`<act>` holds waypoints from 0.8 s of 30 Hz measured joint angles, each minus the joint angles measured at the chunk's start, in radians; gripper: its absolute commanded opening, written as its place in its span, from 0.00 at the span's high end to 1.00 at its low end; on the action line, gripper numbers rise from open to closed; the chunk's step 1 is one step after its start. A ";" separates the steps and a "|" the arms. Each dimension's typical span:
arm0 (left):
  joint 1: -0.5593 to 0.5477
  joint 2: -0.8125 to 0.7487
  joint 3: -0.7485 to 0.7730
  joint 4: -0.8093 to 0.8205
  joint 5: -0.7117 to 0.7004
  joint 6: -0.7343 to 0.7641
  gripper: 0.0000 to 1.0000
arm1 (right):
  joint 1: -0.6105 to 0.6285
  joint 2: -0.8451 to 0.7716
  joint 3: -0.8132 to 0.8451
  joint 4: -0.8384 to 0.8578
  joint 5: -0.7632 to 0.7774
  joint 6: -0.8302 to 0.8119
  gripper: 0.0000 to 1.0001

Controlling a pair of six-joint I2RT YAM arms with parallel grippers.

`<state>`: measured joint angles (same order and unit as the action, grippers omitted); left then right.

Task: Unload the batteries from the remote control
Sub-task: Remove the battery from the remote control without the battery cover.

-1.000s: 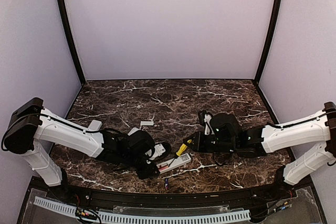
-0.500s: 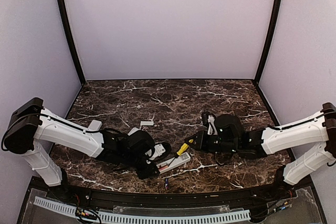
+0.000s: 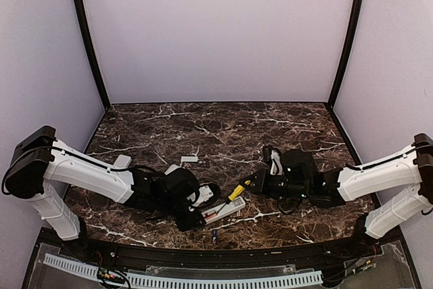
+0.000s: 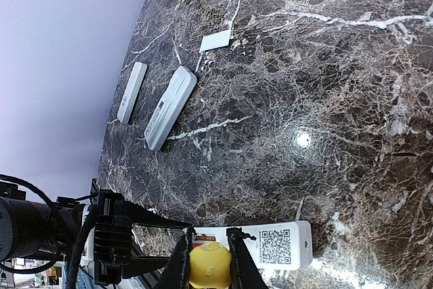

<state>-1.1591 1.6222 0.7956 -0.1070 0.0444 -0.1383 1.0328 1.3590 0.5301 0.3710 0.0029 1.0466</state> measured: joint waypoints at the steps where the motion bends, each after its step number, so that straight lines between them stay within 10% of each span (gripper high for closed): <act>1: 0.000 0.000 0.000 0.000 0.000 0.000 0.75 | 0.000 -0.001 -0.003 0.005 0.000 0.003 1.00; 24: 0.000 0.000 0.002 -0.004 0.000 0.001 0.76 | -0.014 -0.005 -0.040 0.072 -0.025 0.033 1.00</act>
<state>-1.1591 1.6222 0.7971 -0.1108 0.0448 -0.1375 1.0187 1.3537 0.4904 0.4427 -0.0219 1.0798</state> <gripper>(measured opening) 0.349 0.135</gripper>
